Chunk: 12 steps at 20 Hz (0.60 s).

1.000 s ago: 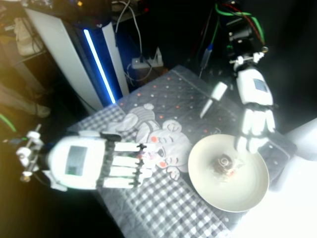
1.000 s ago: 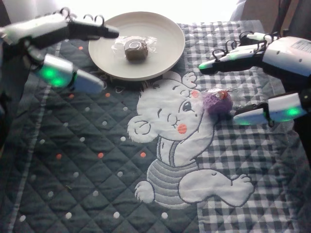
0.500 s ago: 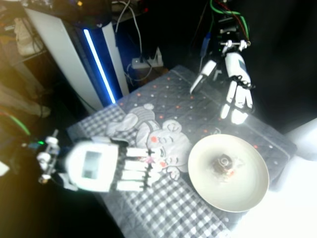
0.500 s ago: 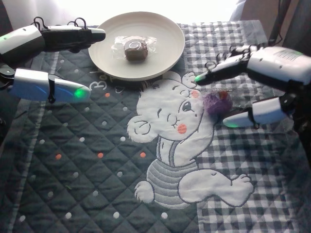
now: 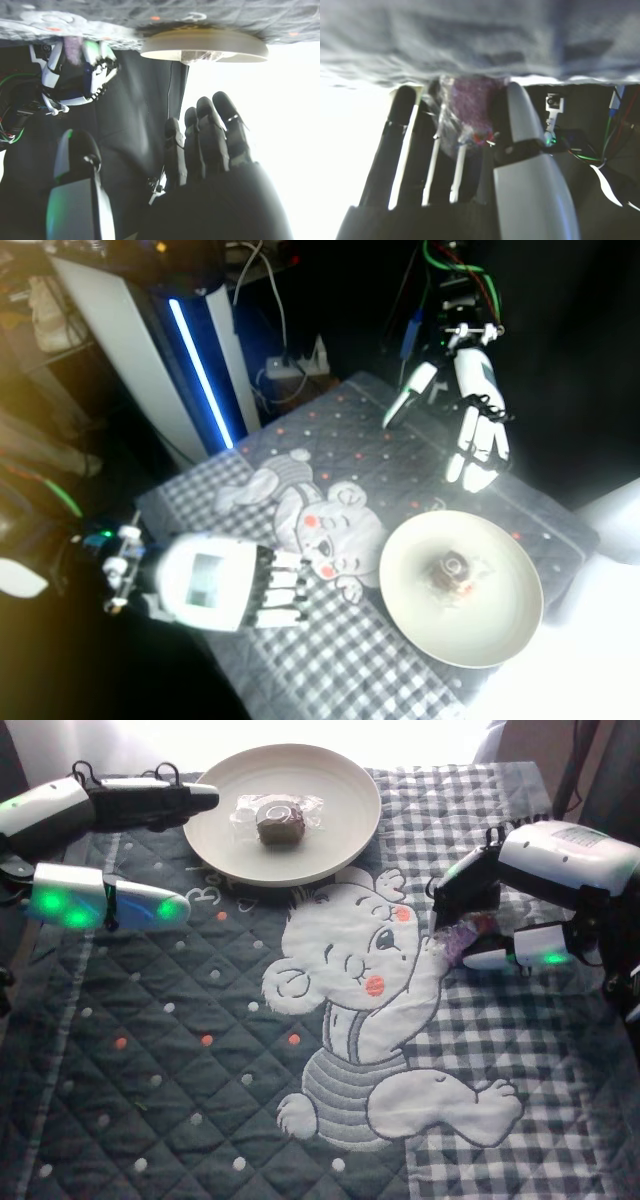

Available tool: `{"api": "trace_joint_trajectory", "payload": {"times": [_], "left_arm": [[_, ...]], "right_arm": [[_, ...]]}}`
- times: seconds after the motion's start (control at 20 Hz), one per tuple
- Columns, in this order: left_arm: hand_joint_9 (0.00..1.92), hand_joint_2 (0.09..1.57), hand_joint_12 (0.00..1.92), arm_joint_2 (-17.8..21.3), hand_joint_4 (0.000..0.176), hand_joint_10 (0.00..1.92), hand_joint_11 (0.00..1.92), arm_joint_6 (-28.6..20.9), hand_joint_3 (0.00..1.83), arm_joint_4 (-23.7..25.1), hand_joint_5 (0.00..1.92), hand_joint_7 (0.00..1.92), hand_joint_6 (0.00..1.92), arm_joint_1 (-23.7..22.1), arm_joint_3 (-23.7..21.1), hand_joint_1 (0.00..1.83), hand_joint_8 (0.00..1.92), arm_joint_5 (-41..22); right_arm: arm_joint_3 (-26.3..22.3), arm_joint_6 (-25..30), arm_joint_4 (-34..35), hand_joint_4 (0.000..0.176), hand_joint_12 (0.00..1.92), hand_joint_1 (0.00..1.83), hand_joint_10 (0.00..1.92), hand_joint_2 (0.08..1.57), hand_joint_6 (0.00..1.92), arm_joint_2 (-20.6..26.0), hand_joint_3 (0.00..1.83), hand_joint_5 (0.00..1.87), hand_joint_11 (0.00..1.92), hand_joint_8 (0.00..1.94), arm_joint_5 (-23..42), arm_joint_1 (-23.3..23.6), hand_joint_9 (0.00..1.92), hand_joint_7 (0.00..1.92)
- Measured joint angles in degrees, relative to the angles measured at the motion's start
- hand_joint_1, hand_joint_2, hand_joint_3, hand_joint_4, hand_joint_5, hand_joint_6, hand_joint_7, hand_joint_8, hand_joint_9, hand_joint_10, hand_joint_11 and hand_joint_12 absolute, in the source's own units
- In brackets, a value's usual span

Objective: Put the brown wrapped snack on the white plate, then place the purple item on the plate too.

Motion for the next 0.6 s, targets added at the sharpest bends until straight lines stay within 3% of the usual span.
{"api": "trace_joint_trajectory", "payload": {"times": [0.1, 0.15, 0.2, 0.25, 0.3, 0.35, 0.4, 0.45, 0.5, 0.55, 0.6], "left_arm": [[0.35, 0.92, 0.97, -0.1, 0.091, 0.00, 0.00, 0.0, 0.00, -0.5, 0.37, 0.35, 0.00, 0.7, 0.0, 0.73, 0.00, -0.1], [0.36, 0.92, 0.98, -0.2, 0.077, 0.01, 0.00, 0.0, 0.00, -0.6, 0.38, 0.35, 0.00, 0.8, 0.0, 0.72, 0.00, -0.2], [0.35, 0.91, 0.98, -0.1, 0.064, 0.00, 0.00, 0.0, 0.00, -0.7, 0.40, 0.35, 0.01, 0.9, 0.0, 0.74, 0.00, -0.1], [0.35, 0.91, 0.98, 0.2, 0.064, 0.00, 0.00, 0.1, 0.00, -1.9, 0.40, 0.35, 0.01, 1.6, -0.4, 0.74, 0.00, -0.9], [0.34, 0.90, 0.92, 1.0, 0.051, 0.01, 0.00, 0.0, 0.00, -3.5, 0.41, 0.35, 0.01, 2.8, -1.6, 0.82, 0.01, -3.2], [0.34, 0.90, 0.92, 1.3, 0.051, 0.01, 0.00, 0.0, 0.00, -3.4, 0.41, 0.35, 0.01, 3.7, -1.8, 0.82, 0.01, -4.6], [0.34, 0.89, 0.92, 1.3, 0.038, 0.01, 0.00, 0.0, 0.00, -3.9, 0.42, 0.35, 0.01, 4.1, -2.0, 0.85, 0.01, -5.3], [0.32, 0.91, 0.84, 1.3, 0.030, 0.01, 0.00, 0.1, 0.00, -4.1, 0.40, 0.32, 0.00, 4.2, -2.0, 0.87, 0.01, -5.5], [0.32, 0.91, 0.83, 1.3, 0.025, 0.01, 0.00, 0.4, 0.00, -4.8, 0.41, 0.33, 0.01, 4.2, -2.0, 0.86, 0.01, -5.9], [0.32, 0.88, 0.80, 1.3, 0.053, 0.00, 0.00, 0.4, 0.00, -5.4, 0.40, 0.33, 0.00, 4.2, -2.0, 0.90, 0.00, -7.0], [0.32, 0.88, 0.80, 1.4, 0.053, 0.00, 0.00, 0.4, 0.00, -5.6, 0.40, 0.33, 0.00, 4.2, -2.3, 0.90, 0.00, -7.9]], "right_arm": [[0.8, 1.5, -0.2, 0.000, 1.24, 1.37, 1.24, 1.12, 1.04, 0.0, 0.00, 0.94, 0.72, 0.94, 0.2, 0.0, 0.89, 0.95], [1.0, 1.6, -0.3, 0.000, 1.28, 1.37, 1.24, 1.11, 0.91, 0.5, 0.00, 0.99, 0.73, 0.97, 0.3, 0.3, 0.90, 0.97], [1.1, 1.7, -5.0, 0.000, 1.33, 1.38, 1.21, 1.09, 0.76, 1.2, 0.00, 1.06, 0.71, 0.93, -2.4, 4.1, 0.91, 1.02], [1.4, 1.7, -9.2, 0.000, 1.33, 1.38, 1.21, 1.09, 0.76, 1.6, 0.00, 1.06, 0.71, 0.93, -4.3, 8.5, 0.91, 1.02], [2.0, 1.8, -11.8, 0.000, 1.48, 1.27, 1.06, 1.07, 0.51, 1.4, 0.00, 1.17, 0.80, 1.09, -4.7, 13.9, 0.96, 1.04], [3.2, 1.9, -13.3, 0.000, 1.48, 1.27, 1.06, 1.07, 0.51, 0.8, 0.00, 1.17, 0.80, 1.09, -4.1, 17.4, 0.96, 1.04], [4.4, 1.9, -13.7, 0.000, 1.42, 1.26, 1.00, 1.07, 0.59, 0.0, 0.00, 1.13, 0.81, 1.03, -3.6, 19.5, 0.98, 1.06], [5.7, 1.8, -15.5, 0.000, 1.46, 1.26, 0.99, 1.07, 0.56, -1.3, 0.00, 1.14, 0.63, 1.06, -4.2, 21.4, 0.95, 1.06], [7.6, 1.9, -19.0, 0.000, 1.16, 1.36, 1.12, 1.08, 0.63, -4.0, 0.00, 1.08, 0.33, 0.99, -6.9, 23.2, 0.93, 1.06], [8.9, 1.9, -21.3, 0.000, 0.91, 1.39, 1.05, 1.06, 0.91, -6.8, 0.00, 1.02, 0.69, 0.57, -9.2, 24.4, 1.00, 1.17], [10.2, 2.0, -22.3, 0.000, 0.91, 1.39, 1.05, 1.06, 0.91, -8.9, 0.00, 1.02, 0.69, 0.57, -10.4, 25.3, 1.00, 1.17]]}}
